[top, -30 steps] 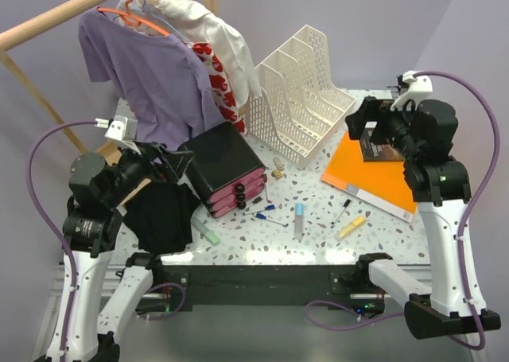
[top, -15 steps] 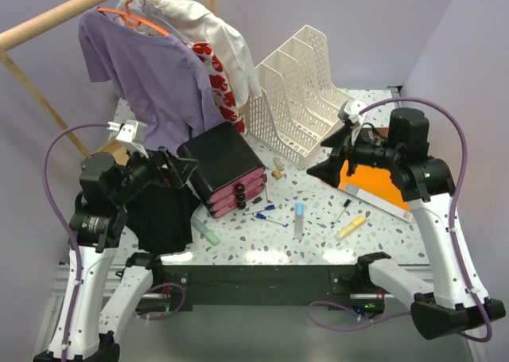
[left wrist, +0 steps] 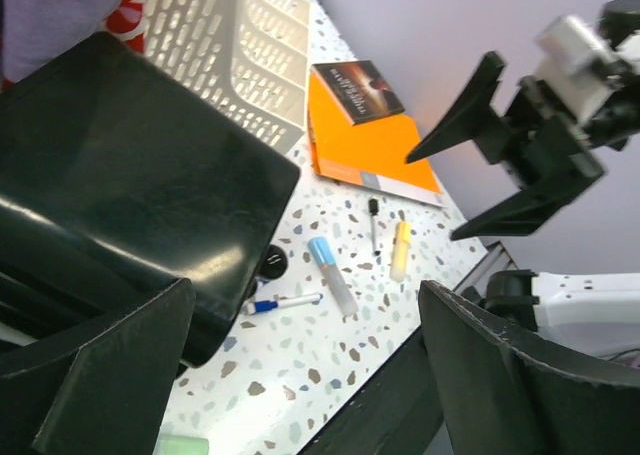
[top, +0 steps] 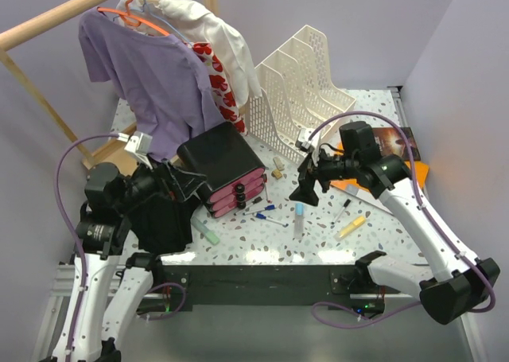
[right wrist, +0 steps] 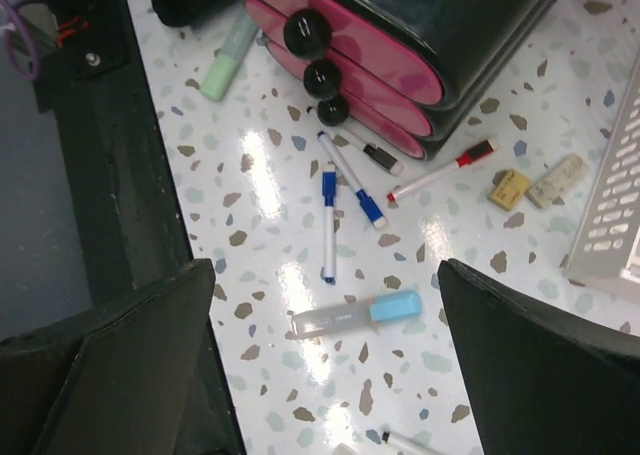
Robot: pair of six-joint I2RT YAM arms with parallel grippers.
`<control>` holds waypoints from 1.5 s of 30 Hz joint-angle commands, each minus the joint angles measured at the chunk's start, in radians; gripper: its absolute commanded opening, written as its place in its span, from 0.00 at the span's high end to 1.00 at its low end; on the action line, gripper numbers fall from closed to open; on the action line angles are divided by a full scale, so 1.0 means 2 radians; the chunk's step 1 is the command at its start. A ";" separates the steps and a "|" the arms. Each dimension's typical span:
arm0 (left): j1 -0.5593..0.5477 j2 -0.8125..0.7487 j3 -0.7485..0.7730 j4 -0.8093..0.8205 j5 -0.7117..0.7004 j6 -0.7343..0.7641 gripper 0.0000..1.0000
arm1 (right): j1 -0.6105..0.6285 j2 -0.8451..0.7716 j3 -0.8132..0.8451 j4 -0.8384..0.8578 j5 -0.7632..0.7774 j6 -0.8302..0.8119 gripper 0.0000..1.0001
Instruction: Organize the desk
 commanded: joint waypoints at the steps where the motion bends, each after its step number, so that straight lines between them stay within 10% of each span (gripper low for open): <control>1: -0.006 -0.019 -0.003 0.059 0.040 -0.076 0.01 | -0.001 -0.010 -0.010 0.033 0.053 -0.017 0.01; 12: -0.071 -0.010 -0.007 0.054 -0.028 -0.095 0.00 | -0.017 -0.025 -0.034 0.066 0.091 0.009 0.01; 16: -0.197 0.020 -0.017 0.068 -0.102 -0.113 0.00 | -0.033 -0.028 -0.048 0.090 0.114 0.032 0.01; 25: -0.577 0.234 0.124 -0.070 -0.555 -0.205 0.00 | -0.069 -0.030 -0.077 0.126 0.130 0.105 0.01; 35: -0.589 0.276 0.193 -0.137 -0.740 -0.193 0.00 | -0.017 0.026 -0.056 0.082 0.004 0.124 0.01; 45: -0.387 0.185 0.135 -0.011 -0.660 0.037 0.00 | 0.122 0.088 -0.004 0.145 0.132 0.310 0.02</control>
